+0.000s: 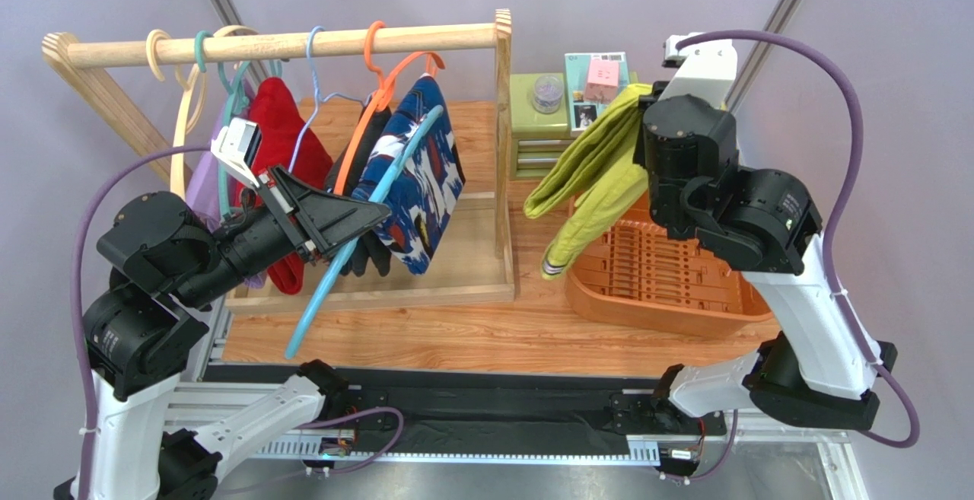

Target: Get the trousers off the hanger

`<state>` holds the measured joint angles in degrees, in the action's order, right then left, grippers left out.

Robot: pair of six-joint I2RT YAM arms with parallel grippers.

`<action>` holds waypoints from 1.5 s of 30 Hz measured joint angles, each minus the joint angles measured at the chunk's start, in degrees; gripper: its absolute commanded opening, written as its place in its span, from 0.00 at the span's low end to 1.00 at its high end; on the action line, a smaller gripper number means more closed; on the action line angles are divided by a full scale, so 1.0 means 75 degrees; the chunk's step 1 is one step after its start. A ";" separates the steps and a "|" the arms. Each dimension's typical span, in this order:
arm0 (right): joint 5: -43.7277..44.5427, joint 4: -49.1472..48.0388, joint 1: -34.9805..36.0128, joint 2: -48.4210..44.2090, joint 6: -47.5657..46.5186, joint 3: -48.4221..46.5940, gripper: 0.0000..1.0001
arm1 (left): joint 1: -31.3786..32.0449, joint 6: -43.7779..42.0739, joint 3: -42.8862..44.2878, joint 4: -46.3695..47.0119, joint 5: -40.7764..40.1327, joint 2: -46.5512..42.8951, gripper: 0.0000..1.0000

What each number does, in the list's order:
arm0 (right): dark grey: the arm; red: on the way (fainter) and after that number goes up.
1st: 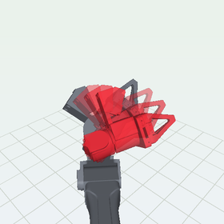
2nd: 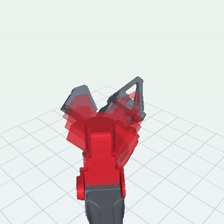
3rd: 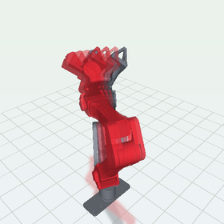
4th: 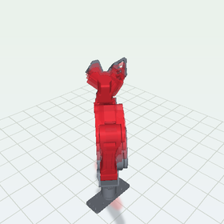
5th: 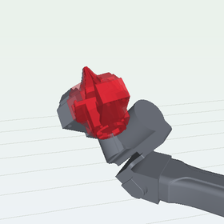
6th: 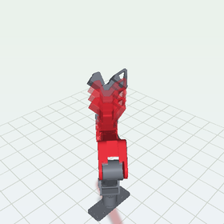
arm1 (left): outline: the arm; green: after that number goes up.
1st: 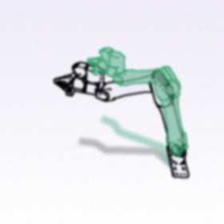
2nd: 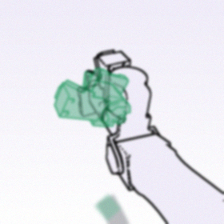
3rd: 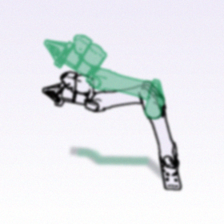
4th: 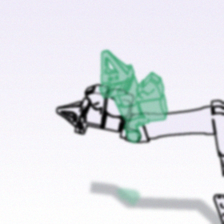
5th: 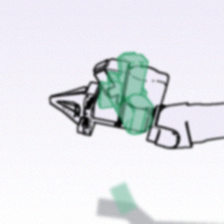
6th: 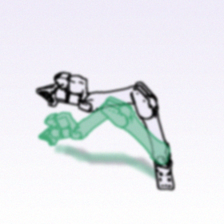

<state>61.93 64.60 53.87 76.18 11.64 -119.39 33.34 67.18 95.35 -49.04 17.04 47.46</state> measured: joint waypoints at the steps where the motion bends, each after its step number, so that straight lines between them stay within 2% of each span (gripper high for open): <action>1: 0.0000 -0.0003 -0.0187 0.0061 -0.0184 -0.0149 0.00 | 0.0000 0.0000 0.0000 0.0003 0.0000 0.0000 0.00; 6: 0.0009 -0.0006 -0.1090 -0.0058 -0.0720 -0.0047 0.00 | 0.0000 0.0000 0.0000 0.0003 0.0000 0.0000 0.00; 14: -0.0256 0.0807 -0.2416 -0.1003 -0.0466 0.1408 0.00 | 0.0000 -0.0015 0.0000 0.0006 0.0137 0.0050 0.00; 22: -0.0504 0.1690 -0.2710 -0.1947 0.0017 0.1918 0.00 | 0.0000 -0.0178 0.0111 0.0029 0.0431 0.0388 0.00; 28: -0.0784 0.1568 -0.3235 -0.2168 0.0079 0.2722 0.00 | 0.0000 -0.0251 0.0111 0.0029 0.0507 0.0446 0.00; 32: -0.1518 0.1419 -0.3891 -0.1684 0.0105 0.3232 0.00 | 0.0000 -0.0271 0.0210 0.0032 0.0554 0.0519 0.00; 40: -0.2696 0.0766 -0.3998 0.0181 0.0163 0.3421 0.00 | 0.0000 -0.0289 0.0256 0.0058 0.0612 0.0539 0.00; 45: -0.3144 0.0493 -0.4007 0.1306 0.0300 0.3083 0.00 | 0.0000 -0.0291 0.0341 0.0029 0.0603 0.0522 0.00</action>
<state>38.35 68.29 23.81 85.97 13.89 -96.27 33.34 64.99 97.91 -48.82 21.56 51.37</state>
